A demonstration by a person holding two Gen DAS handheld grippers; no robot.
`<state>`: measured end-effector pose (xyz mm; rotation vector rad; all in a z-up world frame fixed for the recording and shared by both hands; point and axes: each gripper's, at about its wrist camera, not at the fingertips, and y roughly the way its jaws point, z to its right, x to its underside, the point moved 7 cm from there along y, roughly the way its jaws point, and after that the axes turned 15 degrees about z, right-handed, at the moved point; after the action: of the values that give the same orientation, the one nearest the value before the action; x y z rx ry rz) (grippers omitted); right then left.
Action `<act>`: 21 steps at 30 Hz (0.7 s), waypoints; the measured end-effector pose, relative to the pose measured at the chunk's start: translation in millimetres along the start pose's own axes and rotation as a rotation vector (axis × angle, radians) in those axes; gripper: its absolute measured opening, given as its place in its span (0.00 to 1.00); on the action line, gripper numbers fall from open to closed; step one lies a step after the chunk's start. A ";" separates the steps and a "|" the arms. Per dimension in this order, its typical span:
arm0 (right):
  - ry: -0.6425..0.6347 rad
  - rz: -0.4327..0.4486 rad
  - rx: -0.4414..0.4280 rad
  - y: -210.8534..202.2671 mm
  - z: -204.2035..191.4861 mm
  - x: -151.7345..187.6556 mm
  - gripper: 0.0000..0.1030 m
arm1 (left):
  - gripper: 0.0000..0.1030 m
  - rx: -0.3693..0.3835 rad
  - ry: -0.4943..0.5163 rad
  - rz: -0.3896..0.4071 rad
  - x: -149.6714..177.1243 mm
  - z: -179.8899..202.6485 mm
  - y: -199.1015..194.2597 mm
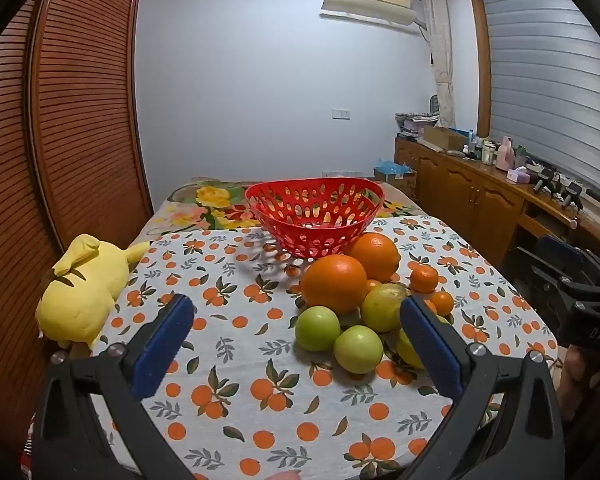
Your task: Organize fruits
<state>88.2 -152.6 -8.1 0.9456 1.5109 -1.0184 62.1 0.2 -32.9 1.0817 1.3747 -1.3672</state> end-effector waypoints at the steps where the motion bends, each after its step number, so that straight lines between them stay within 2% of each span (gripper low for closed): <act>1: 0.001 0.007 0.000 -0.2 0.1 -0.3 1.00 | 1.00 -0.002 -0.003 0.002 -0.3 -0.6 -0.2; 21: 0.002 0.007 -0.001 -3.1 -2.2 -1.7 1.00 | 1.00 -0.004 -0.003 0.025 -13.5 -0.9 -9.2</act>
<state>84.9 -151.7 -5.8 0.9510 1.5081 -1.0121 56.2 1.1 -17.7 1.0902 1.3567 -1.3474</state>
